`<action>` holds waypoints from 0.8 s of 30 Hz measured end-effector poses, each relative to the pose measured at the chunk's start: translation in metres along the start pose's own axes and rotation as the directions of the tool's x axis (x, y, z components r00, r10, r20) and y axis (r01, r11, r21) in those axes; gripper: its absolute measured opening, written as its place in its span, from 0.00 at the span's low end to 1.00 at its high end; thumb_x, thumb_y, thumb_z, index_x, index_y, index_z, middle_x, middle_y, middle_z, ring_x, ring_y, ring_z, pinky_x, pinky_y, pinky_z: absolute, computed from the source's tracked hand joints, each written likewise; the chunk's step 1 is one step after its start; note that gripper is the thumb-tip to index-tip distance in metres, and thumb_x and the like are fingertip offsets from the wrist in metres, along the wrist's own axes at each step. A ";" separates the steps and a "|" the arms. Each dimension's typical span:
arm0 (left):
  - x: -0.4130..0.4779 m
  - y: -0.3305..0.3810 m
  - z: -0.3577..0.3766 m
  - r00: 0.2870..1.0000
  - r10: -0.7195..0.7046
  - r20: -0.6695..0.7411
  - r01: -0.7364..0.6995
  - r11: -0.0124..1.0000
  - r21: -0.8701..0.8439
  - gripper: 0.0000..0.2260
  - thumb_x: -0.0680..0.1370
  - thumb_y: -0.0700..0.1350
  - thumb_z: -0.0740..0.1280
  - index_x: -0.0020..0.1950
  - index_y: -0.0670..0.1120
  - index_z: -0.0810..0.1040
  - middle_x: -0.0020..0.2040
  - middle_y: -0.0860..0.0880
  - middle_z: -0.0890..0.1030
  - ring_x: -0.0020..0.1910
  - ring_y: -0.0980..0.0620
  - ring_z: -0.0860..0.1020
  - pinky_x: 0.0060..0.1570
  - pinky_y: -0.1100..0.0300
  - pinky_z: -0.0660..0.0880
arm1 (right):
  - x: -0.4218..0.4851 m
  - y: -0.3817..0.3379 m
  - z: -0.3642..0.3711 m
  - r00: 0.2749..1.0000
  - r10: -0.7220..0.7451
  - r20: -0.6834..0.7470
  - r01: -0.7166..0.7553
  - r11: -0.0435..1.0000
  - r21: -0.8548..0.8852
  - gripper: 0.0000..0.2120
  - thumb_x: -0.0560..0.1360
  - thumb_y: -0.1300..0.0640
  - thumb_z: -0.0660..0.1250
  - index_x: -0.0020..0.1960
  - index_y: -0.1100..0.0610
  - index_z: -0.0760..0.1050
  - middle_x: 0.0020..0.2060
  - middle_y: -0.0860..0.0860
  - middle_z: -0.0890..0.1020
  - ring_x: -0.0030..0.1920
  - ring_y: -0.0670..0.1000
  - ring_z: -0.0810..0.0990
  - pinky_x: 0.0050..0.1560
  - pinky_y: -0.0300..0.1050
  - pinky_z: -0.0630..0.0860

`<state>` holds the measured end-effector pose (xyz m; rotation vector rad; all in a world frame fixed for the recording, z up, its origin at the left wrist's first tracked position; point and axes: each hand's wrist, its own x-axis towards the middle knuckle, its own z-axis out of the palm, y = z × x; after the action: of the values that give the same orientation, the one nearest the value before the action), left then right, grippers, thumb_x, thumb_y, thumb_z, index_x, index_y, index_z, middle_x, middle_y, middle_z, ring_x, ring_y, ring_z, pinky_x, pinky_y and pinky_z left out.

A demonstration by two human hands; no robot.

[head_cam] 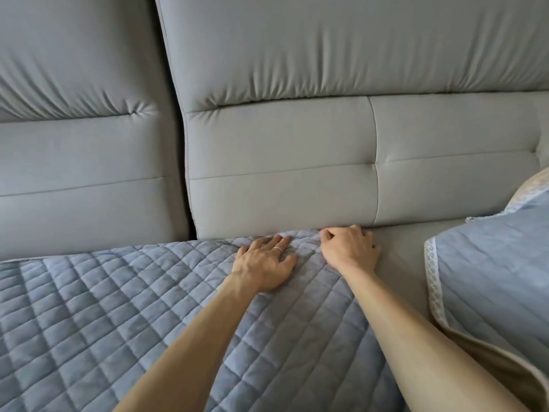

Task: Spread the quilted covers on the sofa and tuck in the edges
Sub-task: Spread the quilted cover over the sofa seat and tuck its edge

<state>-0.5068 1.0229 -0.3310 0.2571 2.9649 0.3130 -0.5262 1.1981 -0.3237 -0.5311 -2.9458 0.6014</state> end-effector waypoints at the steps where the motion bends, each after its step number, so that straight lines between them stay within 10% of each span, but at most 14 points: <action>1: 0.000 -0.001 0.001 1.000 0.003 -0.006 -0.003 1.000 0.003 0.27 0.80 0.61 0.48 0.79 0.60 0.52 0.79 0.59 0.53 0.78 0.55 0.51 0.75 0.49 0.49 | 0.001 0.000 0.001 0.997 0.051 -0.054 -0.049 0.998 0.043 0.18 0.77 0.42 0.58 0.61 0.50 0.76 0.62 0.56 0.77 0.65 0.60 0.71 0.62 0.56 0.65; 12: 0.009 -0.006 0.004 0.998 0.039 -0.043 -0.038 0.999 0.026 0.26 0.80 0.65 0.45 0.78 0.61 0.53 0.79 0.61 0.54 0.77 0.56 0.52 0.72 0.50 0.51 | 0.030 -0.004 0.007 0.987 0.105 -0.119 -0.115 0.990 -0.076 0.17 0.77 0.44 0.63 0.59 0.53 0.78 0.60 0.53 0.80 0.64 0.57 0.72 0.60 0.52 0.65; 19: -0.014 -0.033 -0.011 0.975 0.091 -0.205 -0.113 0.989 -0.100 0.25 0.79 0.63 0.48 0.73 0.58 0.69 0.76 0.56 0.65 0.74 0.53 0.63 0.73 0.52 0.58 | -0.014 -0.019 -0.003 0.916 -0.265 -0.300 0.158 0.928 -0.336 0.12 0.72 0.51 0.66 0.54 0.52 0.77 0.53 0.52 0.79 0.58 0.56 0.72 0.54 0.52 0.65; 21: -0.031 -0.062 -0.020 0.930 -0.002 -0.367 -0.008 1.000 -0.026 0.28 0.77 0.63 0.46 0.70 0.56 0.73 0.72 0.57 0.71 0.71 0.52 0.68 0.70 0.53 0.61 | -0.031 -0.027 -0.008 0.901 -0.395 -0.181 0.334 0.896 -0.293 0.16 0.74 0.45 0.61 0.56 0.51 0.78 0.58 0.51 0.78 0.62 0.55 0.71 0.59 0.53 0.65; 24: -0.057 -0.105 -0.013 0.969 -0.152 -0.193 0.166 0.985 0.054 0.29 0.78 0.69 0.43 0.78 0.62 0.56 0.78 0.62 0.54 0.78 0.54 0.51 0.75 0.45 0.45 | -0.045 -0.032 -0.002 0.933 -0.299 0.199 0.331 0.930 -0.157 0.31 0.75 0.32 0.46 0.72 0.43 0.65 0.76 0.50 0.62 0.76 0.59 0.55 0.72 0.63 0.52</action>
<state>-0.4701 0.9084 -0.3344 -0.0047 3.1615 0.2254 -0.4935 1.1556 -0.3101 -0.0064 -3.1716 0.3500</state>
